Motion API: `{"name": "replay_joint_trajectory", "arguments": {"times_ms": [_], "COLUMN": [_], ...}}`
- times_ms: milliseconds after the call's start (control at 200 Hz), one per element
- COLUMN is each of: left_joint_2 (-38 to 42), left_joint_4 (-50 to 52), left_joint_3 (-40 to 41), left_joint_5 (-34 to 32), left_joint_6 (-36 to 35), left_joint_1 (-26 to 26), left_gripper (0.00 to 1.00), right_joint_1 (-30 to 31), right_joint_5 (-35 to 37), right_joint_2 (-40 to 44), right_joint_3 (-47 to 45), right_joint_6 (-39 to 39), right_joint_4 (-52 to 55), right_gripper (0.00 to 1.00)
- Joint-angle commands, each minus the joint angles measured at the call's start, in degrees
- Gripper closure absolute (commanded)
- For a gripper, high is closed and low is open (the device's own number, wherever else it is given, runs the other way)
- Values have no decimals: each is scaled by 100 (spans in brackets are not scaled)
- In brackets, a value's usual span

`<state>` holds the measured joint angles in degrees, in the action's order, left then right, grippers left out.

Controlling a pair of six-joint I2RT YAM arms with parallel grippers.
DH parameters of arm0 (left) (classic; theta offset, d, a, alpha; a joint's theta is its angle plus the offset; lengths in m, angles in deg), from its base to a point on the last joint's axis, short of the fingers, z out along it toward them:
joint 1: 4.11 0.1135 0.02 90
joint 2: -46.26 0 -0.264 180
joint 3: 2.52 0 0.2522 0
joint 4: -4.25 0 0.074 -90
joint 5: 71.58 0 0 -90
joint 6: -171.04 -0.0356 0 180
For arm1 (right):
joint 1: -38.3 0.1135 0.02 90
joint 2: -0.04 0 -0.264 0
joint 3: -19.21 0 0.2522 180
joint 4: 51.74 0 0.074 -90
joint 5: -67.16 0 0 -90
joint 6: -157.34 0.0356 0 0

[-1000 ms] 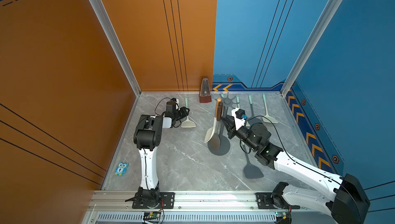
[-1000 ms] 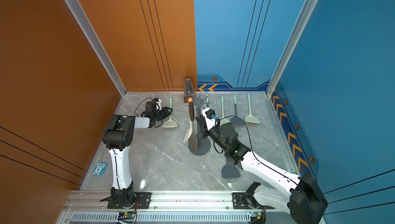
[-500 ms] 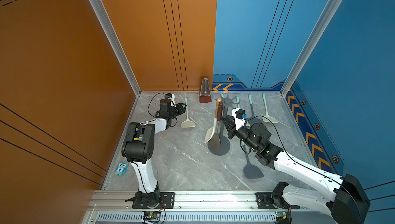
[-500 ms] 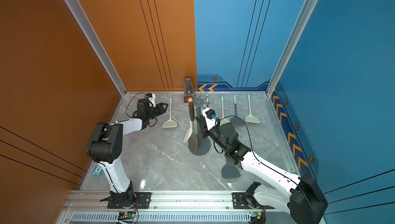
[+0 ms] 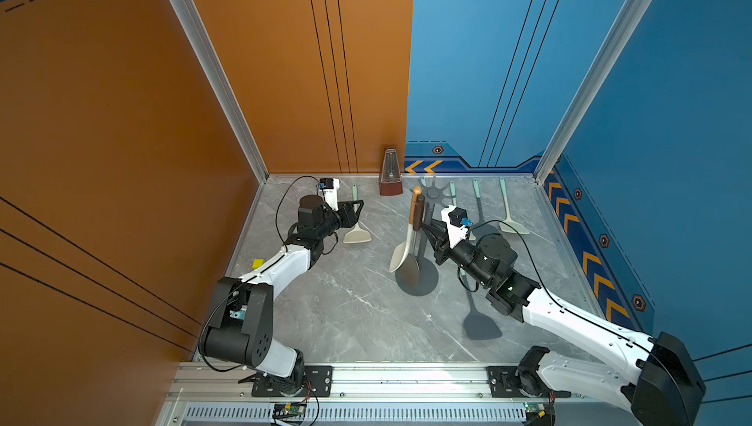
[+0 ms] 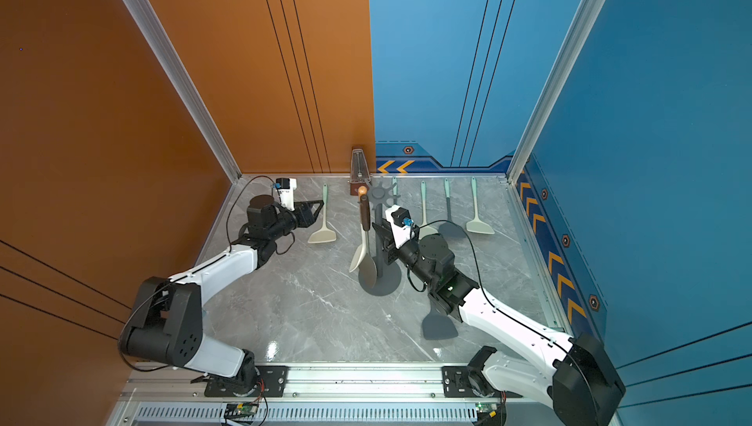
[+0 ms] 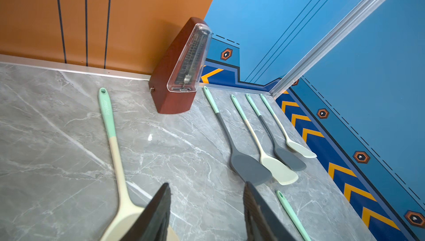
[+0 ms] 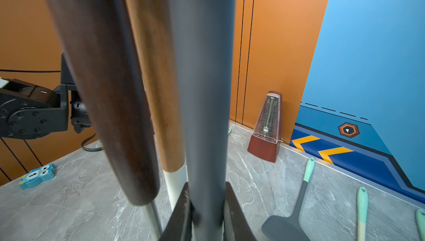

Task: Take the spatula off the kitchen utensil rack
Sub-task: Place the spatula at the center of the board.

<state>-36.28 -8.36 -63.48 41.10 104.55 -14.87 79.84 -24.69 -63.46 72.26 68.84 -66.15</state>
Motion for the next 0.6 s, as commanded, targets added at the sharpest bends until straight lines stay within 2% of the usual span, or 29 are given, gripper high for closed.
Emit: {"name": "replay_joint_trajectory", "arguments": {"times_ms": [0, 215, 325, 440, 596], "left_joint_2": [532, 1473, 2088, 2686, 2993], "left_joint_4": [1, -2, -9, -35, -35], "left_joint_3": [338, 972, 1298, 1547, 1577], "left_joint_5": [145, 37, -161, -416, -526], "left_joint_6": [-276, -226, -515, -802, -1065], "left_joint_1": [-231, -685, -1024, -1331, -1633], "left_gripper": [45, 44, 43, 37, 37], "right_joint_1": [-96, -93, -293, -384, -476], "right_joint_5": [-100, -464, -702, -1026, -1496], "right_joint_2": [88, 229, 261, 278, 242], "right_joint_3": [-125, -80, -34, 19, 181], "right_joint_6": [70, 61, 44, 66, 32], "right_joint_4": [601, 738, 872, 892, 1038], "right_gripper": [100, 100, 100, 100, 100]}}
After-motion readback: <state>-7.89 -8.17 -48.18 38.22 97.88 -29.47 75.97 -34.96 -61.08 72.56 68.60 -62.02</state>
